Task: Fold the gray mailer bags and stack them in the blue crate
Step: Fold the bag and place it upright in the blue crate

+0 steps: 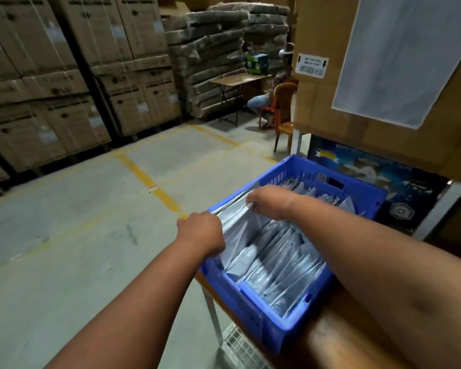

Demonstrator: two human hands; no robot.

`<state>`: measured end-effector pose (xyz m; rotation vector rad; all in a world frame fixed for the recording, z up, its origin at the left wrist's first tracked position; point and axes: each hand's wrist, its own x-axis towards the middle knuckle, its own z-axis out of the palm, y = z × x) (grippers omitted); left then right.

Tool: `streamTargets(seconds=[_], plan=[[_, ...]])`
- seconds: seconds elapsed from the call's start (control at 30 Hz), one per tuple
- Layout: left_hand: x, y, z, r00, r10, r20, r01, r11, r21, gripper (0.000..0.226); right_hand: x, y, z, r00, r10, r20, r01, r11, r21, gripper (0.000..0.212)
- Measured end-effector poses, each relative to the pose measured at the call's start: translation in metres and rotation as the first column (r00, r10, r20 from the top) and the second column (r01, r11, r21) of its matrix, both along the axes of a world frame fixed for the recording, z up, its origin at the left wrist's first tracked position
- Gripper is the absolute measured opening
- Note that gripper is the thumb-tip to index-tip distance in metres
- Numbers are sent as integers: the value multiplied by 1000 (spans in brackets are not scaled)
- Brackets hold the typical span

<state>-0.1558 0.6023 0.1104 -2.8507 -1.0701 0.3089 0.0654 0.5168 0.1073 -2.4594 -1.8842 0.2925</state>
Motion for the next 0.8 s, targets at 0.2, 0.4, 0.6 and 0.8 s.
streamTargets(seconds=[0.2, 0.4, 0.6, 0.8], plan=[[2, -2, -8, 995, 94, -27, -93, 994, 50, 42, -4, 5, -16, 999, -26, 26, 25, 999, 23, 11], [1, -10, -2, 995, 93, 42, -98, 986, 137, 42, -10, -4, -22, 979, -200, 44, 189, 966, 177, 43], [32, -50, 4, 977, -152, 151, 119, 971, 208, 42, -8, -55, -11, 965, -261, -22, 259, 937, 233, 53], [96, -140, 13, 874, -437, 211, 412, 898, 154, 43, 1, -163, 9, 955, -297, 22, 285, 932, 226, 37]])
